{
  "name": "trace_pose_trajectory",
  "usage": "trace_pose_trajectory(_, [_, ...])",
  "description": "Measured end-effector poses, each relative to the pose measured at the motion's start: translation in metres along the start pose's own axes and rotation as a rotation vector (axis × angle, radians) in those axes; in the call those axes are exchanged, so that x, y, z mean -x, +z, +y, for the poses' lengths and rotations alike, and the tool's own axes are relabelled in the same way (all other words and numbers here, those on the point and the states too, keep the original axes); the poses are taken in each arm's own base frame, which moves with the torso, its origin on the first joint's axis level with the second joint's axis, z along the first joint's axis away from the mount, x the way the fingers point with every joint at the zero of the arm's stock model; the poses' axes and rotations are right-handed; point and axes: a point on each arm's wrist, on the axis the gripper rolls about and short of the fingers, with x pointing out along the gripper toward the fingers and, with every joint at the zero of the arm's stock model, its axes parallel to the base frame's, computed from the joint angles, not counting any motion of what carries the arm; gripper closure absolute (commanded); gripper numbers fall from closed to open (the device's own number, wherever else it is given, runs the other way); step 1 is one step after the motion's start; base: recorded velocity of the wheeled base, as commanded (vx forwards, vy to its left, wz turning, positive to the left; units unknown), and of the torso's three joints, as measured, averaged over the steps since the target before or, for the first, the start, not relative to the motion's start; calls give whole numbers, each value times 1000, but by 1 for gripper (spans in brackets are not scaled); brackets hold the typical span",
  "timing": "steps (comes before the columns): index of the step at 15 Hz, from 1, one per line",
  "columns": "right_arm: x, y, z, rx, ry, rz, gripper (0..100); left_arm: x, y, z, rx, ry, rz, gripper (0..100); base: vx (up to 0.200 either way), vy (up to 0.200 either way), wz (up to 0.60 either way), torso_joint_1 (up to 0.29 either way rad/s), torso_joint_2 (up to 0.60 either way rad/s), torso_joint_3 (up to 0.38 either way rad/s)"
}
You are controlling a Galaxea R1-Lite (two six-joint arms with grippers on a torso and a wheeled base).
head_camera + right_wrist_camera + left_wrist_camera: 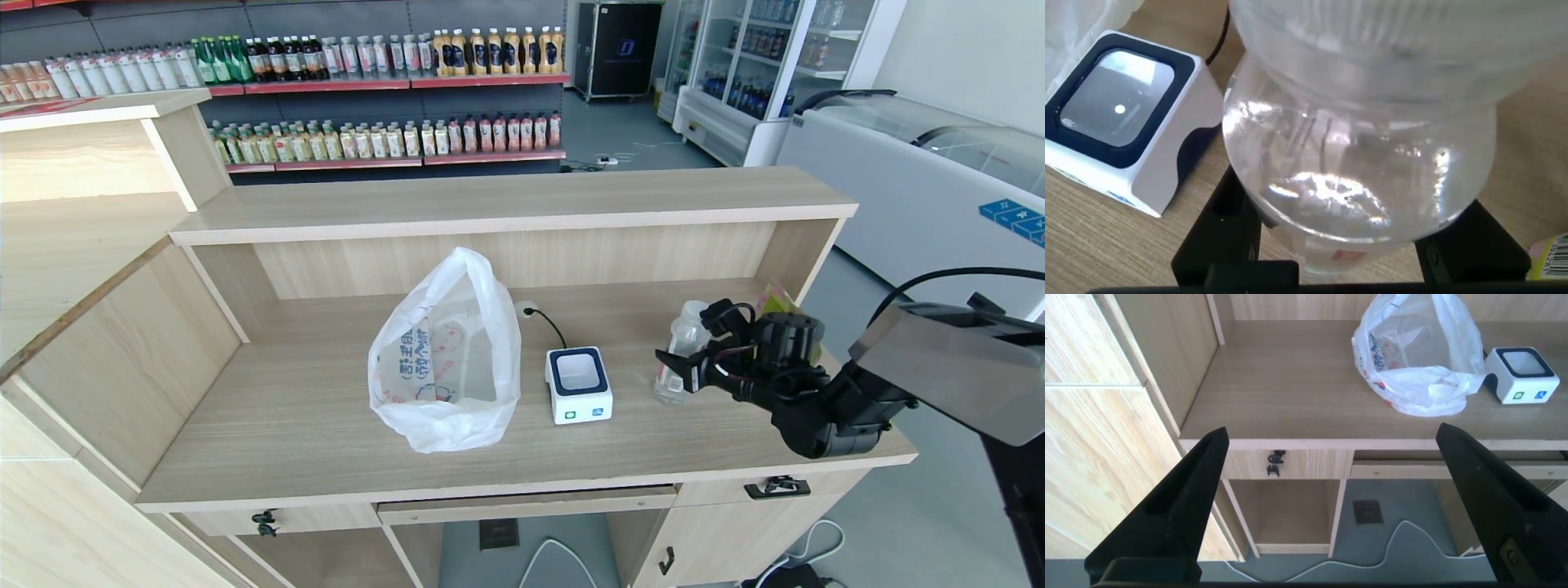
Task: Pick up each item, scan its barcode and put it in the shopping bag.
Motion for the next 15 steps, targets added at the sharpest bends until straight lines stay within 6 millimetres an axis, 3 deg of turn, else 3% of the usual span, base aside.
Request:
trace_pose_trajectory(4, [20, 37, -2, -156, 1, -31, 100, 0, 0, 0, 0, 0, 0, 0, 0, 0, 0, 0, 0, 0])
trace_pose_trajectory(7, [44, 91, 12, -274, 55, -42, 100, 0, 0, 0, 0, 0, 0, 0, 0, 0, 0, 0, 0, 0])
trace_pose_trajectory(11, [106, 178, 49, -397, 172, -54, 100, 0, 0, 0, 0, 0, 0, 0, 0, 0, 0, 0, 0, 0])
trace_pose_trajectory(13, [147, 209, 68, -431, 219, -16, 100, 0, 0, 0, 0, 0, 0, 0, 0, 0, 0, 0, 0, 0])
trace_pose_trajectory(15, [191, 226, 89, -461, 248, 61, 100, 0, 0, 0, 0, 0, 0, 0, 0, 0, 0, 0, 0, 0])
